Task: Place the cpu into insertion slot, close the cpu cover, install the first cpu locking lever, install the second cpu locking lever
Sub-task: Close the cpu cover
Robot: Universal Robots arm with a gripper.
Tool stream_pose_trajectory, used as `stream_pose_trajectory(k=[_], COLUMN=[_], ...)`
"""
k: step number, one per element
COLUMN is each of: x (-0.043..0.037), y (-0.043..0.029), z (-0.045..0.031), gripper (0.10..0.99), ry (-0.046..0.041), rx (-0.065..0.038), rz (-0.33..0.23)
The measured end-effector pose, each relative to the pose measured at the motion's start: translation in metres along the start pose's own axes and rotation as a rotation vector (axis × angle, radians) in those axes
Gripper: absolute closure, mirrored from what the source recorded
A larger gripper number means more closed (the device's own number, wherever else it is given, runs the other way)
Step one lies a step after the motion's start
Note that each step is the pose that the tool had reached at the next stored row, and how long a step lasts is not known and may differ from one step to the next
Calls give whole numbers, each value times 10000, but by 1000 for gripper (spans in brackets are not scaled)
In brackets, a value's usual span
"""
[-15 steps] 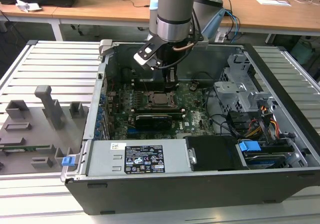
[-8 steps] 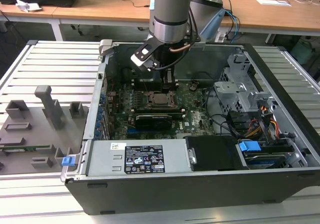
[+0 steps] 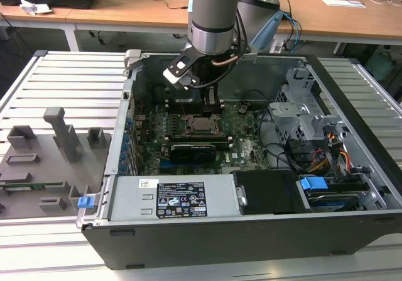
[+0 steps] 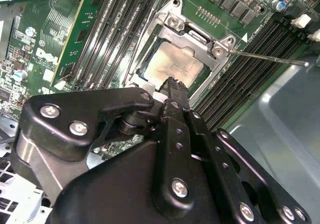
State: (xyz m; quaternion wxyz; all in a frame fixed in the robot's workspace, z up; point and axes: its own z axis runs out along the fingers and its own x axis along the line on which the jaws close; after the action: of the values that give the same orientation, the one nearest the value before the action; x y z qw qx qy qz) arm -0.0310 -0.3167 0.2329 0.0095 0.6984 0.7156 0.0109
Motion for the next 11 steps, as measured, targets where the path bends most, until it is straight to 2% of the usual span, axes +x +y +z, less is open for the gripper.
stream_pose_trajectory(k=[2,11], x=[0,1], y=[-27,-66], z=[24,94], gripper=[980,980], ry=[0,0], rx=[1,1], rz=[-25,-70])
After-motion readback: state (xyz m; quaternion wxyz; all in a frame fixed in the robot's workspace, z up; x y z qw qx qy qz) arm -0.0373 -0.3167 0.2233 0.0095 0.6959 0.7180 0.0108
